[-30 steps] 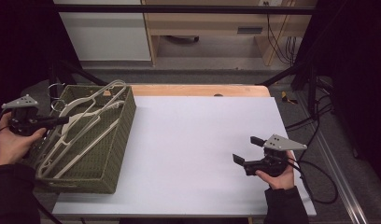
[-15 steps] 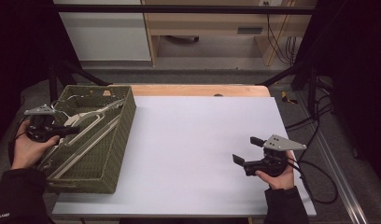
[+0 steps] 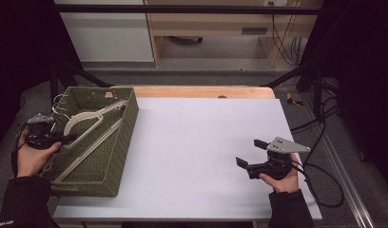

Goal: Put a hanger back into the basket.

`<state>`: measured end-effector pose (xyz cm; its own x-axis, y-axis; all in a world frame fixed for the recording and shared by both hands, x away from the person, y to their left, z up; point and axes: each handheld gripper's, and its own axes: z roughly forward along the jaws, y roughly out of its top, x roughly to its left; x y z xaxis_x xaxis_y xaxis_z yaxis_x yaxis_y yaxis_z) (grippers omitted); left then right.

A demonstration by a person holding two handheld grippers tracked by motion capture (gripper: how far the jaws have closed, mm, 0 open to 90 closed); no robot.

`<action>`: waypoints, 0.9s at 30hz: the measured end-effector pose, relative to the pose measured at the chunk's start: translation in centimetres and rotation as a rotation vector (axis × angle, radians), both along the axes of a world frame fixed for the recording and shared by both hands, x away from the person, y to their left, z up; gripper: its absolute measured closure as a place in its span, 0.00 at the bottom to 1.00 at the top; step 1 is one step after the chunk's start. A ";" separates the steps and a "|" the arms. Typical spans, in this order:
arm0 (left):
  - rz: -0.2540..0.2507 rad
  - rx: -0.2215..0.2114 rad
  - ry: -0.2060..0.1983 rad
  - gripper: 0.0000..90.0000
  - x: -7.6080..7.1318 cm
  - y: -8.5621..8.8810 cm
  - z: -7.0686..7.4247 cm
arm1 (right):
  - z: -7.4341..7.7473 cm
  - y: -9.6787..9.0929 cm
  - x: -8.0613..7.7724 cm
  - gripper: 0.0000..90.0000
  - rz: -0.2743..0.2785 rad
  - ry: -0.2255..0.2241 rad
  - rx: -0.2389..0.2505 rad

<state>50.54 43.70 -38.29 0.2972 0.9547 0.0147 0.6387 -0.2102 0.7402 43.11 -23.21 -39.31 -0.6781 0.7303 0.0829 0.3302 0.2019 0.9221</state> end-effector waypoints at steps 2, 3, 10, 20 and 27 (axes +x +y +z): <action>0.011 -0.022 -0.044 0.43 -0.4 -0.3 0.5 | 0.0 0.0 0.0 0.06 0.001 -0.003 0.001; 0.004 -0.037 -0.061 0.41 -0.6 -0.4 0.8 | 0.0 0.0 0.0 0.06 0.000 0.000 0.003; -0.090 -0.124 -0.217 0.27 -3.2 -3.6 3.2 | 0.1 -0.3 -0.1 0.06 -0.007 -0.016 0.006; -0.259 -0.213 -0.303 0.15 -7.5 -9.2 4.2 | 0.3 -0.8 -0.4 0.05 -0.020 -0.034 0.028; -0.352 -0.186 -0.294 0.11 -8.7 -12.6 3.3 | 0.3 -1.2 -0.5 0.05 -0.033 -0.054 0.039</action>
